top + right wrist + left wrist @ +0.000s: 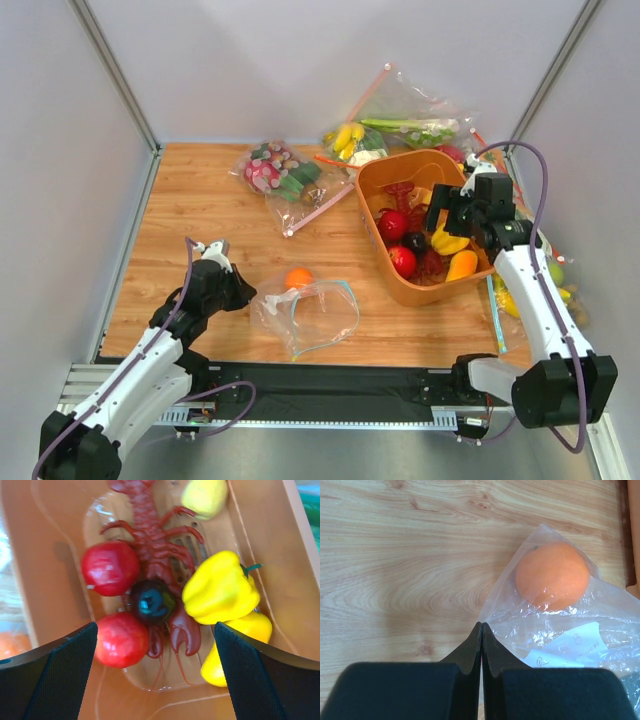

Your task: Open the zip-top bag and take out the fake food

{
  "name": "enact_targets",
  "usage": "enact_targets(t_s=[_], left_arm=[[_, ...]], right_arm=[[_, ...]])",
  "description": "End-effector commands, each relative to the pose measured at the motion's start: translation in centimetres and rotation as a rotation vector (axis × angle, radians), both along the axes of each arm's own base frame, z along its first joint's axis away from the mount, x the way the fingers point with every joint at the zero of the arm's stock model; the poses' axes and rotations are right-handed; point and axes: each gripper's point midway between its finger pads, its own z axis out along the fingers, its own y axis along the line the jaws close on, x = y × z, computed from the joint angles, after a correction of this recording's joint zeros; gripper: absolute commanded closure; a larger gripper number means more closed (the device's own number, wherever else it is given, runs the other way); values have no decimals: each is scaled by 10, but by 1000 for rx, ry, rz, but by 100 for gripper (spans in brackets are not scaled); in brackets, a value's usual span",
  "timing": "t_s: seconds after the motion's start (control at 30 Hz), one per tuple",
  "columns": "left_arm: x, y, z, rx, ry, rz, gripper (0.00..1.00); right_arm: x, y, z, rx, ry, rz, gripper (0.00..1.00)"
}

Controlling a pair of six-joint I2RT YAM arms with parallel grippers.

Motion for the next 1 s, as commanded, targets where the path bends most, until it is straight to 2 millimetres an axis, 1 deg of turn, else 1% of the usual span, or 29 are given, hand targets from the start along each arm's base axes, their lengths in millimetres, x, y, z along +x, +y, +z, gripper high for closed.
enact_targets(t_s=[0.0,0.03,0.07,0.1,0.13,0.17,0.2,0.23,0.3,0.33,0.4,0.43,0.5,0.53,0.6,0.63,0.7,0.73,0.8,0.87,0.9,0.93,0.97], left_arm=[[2,0,6,-6,-19,-3,100],[2,-1,6,-8,-19,-4,100],[2,-2,7,-16,-21,-5,100],[2,-2,6,-17,-17,-3,100],[3,-3,7,-20,-19,-3,100],[3,-3,7,-22,-18,-3,100],[3,-3,6,-23,-16,-4,100],[3,-4,6,-23,-12,-3,100],[3,-3,4,-22,-6,-2,100],[3,-4,5,-25,-7,-2,100],[2,-4,4,-26,-3,-2,100],[2,-4,4,-27,-5,0,100],[2,-4,3,-26,-1,-1,100],[2,-4,4,-27,-4,-1,100],[2,-4,3,-29,-3,-2,100],[2,-4,3,-28,0,-2,100],[1,-5,2,-29,4,-6,100],[1,-4,3,-31,1,-3,100],[0,-4,2,-33,4,-3,100],[0,-4,3,-35,2,0,100],[0,-5,3,-37,-1,-2,100],[0,-5,4,-40,-1,-3,100],[-1,-5,4,-42,0,-6,100]], right_arm=[[-6,20,51,62,-163,107,3],[-13,38,58,96,-180,187,6],[-20,48,65,106,-201,228,9],[-26,59,68,115,-205,273,12],[-39,83,73,131,-210,369,19],[-47,95,73,133,-209,421,23],[-59,110,73,151,-195,489,27],[-77,133,73,167,-188,583,33],[-100,156,71,191,-165,689,38],[-121,175,71,217,-150,782,41],[-142,192,66,242,-119,865,45],[-161,206,63,254,-96,942,46],[-177,215,54,247,-68,1007,48],[-192,225,49,244,-46,1062,49],[-204,235,37,257,-6,1104,50],[-214,243,31,264,19,1139,51],[-220,252,19,274,49,1163,52],[-227,258,11,271,81,1185,53],[-229,269,5,270,82,1204,53],[-231,279,-8,257,112,1209,53],[-228,284,-11,258,103,1207,53],[-224,287,-22,239,120,1190,53],[-218,292,-25,240,103,1167,54]])
